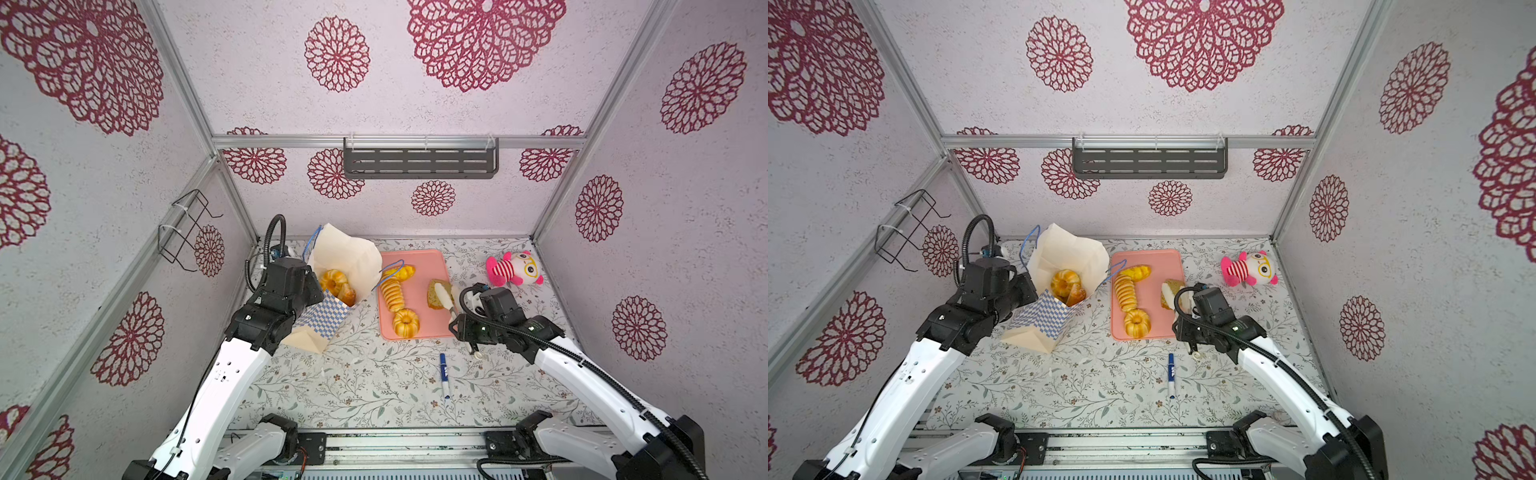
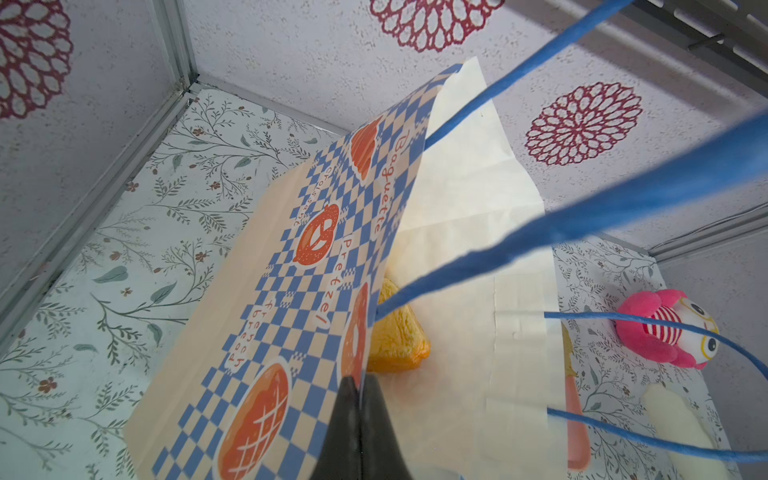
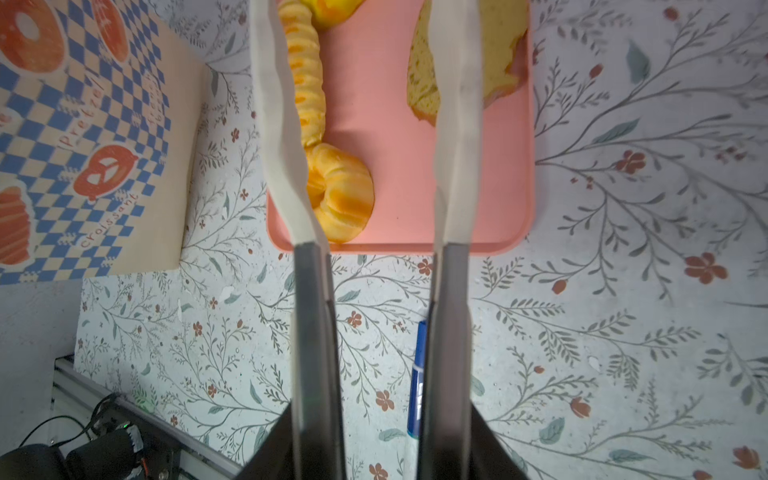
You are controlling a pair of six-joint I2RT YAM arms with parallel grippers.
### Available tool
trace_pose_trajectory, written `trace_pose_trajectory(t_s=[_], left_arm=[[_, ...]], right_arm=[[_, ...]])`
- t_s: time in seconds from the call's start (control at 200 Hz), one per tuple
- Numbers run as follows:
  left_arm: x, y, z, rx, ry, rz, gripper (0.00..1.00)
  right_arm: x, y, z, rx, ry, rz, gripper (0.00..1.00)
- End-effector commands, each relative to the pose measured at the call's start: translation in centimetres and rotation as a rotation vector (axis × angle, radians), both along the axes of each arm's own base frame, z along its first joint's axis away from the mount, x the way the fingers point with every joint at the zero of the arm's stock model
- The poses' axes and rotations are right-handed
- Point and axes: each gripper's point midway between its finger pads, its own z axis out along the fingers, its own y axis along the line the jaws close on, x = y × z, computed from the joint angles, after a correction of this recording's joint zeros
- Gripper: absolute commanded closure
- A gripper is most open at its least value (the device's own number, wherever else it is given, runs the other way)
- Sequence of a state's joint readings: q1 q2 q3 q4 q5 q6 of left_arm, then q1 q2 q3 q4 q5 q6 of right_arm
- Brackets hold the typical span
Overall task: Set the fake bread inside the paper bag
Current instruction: 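Withdraw the tongs from the bag to the tray's near edge with the right gripper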
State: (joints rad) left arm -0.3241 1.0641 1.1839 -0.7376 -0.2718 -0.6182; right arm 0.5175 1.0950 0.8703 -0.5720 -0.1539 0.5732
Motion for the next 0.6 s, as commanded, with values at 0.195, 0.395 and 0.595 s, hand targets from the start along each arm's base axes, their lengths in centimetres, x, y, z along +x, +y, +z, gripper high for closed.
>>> trace_pose_trajectory(t_s=[0.195, 0.395, 0.595], left_arm=[[0.5, -1.0, -0.4, -0.047, 0.012, -0.038, 1.00], [1.0, -1.7, -0.6, -0.056, 0.023, -0.063, 1.00], [0.9, -1.8, -0.7, -0.057, 0.026, -0.075, 1.00]], right_arm=[[-1.6, 3.5, -1.4, 0.062, 0.072, 0.124, 0.55], [-2.7, 5.4, -3.0, 0.020, 0.118, 0.195, 0.53], [-2.4, 5.8, -3.8, -0.009, 0.133, 0.200, 0.53]])
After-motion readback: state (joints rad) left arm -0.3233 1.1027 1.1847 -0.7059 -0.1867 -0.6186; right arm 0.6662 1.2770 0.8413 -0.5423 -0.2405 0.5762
